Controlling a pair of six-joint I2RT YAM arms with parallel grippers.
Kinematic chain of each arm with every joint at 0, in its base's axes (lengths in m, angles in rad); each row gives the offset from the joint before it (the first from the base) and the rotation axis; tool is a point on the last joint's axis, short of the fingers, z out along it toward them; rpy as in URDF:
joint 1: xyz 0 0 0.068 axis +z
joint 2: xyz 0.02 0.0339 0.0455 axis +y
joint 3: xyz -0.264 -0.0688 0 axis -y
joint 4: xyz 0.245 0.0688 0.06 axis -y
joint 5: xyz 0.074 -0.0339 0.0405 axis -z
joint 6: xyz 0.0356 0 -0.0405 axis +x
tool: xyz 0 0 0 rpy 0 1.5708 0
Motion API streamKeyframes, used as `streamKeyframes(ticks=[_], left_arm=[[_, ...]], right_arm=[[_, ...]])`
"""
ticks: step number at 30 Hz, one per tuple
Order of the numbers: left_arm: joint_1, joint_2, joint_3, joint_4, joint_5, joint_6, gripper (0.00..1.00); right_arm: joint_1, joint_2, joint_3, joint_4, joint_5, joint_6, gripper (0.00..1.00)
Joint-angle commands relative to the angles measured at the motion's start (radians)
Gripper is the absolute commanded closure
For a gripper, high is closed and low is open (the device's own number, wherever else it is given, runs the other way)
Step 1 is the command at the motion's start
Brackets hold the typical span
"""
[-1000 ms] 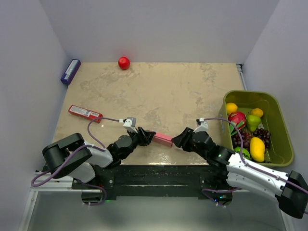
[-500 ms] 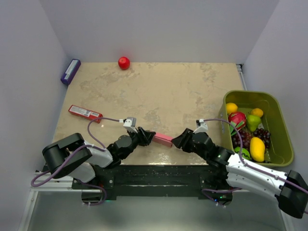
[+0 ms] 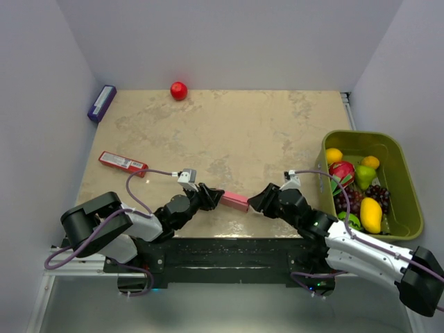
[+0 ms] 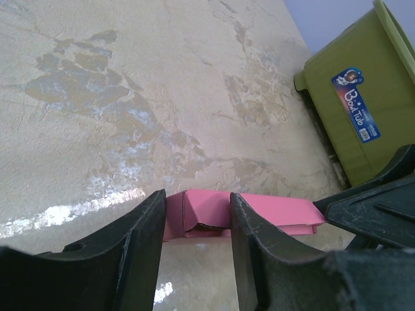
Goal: Fold the paper box
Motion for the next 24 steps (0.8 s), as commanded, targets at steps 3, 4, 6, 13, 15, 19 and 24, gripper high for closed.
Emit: streamKeyframes(ticks=[3, 4, 6, 13, 15, 19, 24], left_arm=[[-0.016, 0.033, -0.031, -0.234, 0.038, 0.050, 1.00], [-0.016, 0.034, -0.029, -0.234, 0.038, 0.051, 1.00], [-0.016, 0.036, -0.028, -0.234, 0.037, 0.050, 1.00], [-0.016, 0.051, -0.017, -0.234, 0.037, 0.048, 1.00], [-0.016, 0.053, -0.015, -0.234, 0.037, 0.048, 1.00], [-0.016, 0.054, -0.017, -0.237, 0.034, 0.050, 1.00], [-0.017, 0.067, -0.015, -0.224, 0.041, 0.059, 1.00]], right_arm=[[-0.003, 0.016, -0.013, 0.060, -0.041, 0.011, 0.55], [-0.003, 0.018, -0.019, 0.063, -0.045, 0.015, 0.56], [-0.003, 0.021, -0.040, 0.082, -0.053, 0.025, 0.59], [-0.003, 0.055, -0.112, 0.138, -0.070, 0.066, 0.62], [-0.003, 0.048, -0.138, 0.151, -0.061, 0.077, 0.64], [-0.003, 0.047, -0.165, 0.160, -0.056, 0.088, 0.66], [-0.003, 0.087, -0.192, 0.212, -0.059, 0.100, 0.75]])
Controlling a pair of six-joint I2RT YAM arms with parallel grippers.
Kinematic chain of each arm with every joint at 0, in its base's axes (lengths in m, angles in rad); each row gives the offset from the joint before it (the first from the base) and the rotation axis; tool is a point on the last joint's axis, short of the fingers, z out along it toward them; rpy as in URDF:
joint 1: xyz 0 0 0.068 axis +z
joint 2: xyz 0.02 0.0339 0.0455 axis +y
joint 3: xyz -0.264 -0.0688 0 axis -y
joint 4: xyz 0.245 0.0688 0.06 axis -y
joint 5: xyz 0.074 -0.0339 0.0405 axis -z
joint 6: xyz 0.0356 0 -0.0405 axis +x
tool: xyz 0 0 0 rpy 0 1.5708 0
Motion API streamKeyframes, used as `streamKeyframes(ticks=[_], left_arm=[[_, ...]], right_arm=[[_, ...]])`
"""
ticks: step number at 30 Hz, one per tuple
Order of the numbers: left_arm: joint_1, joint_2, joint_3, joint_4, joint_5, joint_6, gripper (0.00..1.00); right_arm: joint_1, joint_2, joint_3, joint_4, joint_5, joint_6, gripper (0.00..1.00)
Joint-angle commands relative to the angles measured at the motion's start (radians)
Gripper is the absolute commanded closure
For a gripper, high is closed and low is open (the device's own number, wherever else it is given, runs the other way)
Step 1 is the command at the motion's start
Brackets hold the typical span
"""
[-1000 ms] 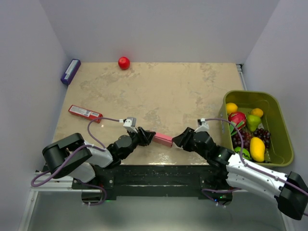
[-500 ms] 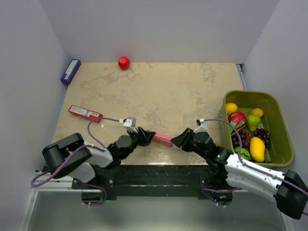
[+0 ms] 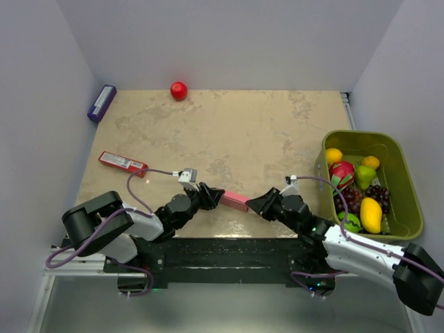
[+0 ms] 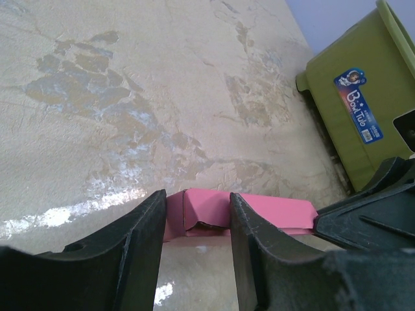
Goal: Fold the paper box
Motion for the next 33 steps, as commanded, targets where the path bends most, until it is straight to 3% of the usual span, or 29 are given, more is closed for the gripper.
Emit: streamKeyframes(ticks=[1, 8, 16, 24, 33], left_arm=[[-0.016, 0.059, -0.025, -0.216, 0.045, 0.060, 1.00], [-0.016, 0.053, -0.032, -0.193, 0.066, 0.071, 1.00], [-0.016, -0.044, 0.029, -0.323, 0.082, 0.077, 0.99], [-0.013, -0.139, 0.092, -0.452, 0.062, 0.099, 0.82], [0.018, -0.213, 0.141, -0.537, 0.059, 0.091, 0.52]], right_arm=[[-0.002, 0.065, -0.069, -0.018, -0.005, 0.011, 0.77], [-0.002, 0.168, -0.105, 0.084, -0.037, 0.045, 0.88], [-0.002, 0.059, -0.047, -0.057, 0.026, 0.026, 0.95], [-0.002, 0.055, -0.011, -0.088, 0.044, 0.011, 0.96], [-0.002, 0.062, 0.009, -0.096, 0.054, 0.005, 0.96]])
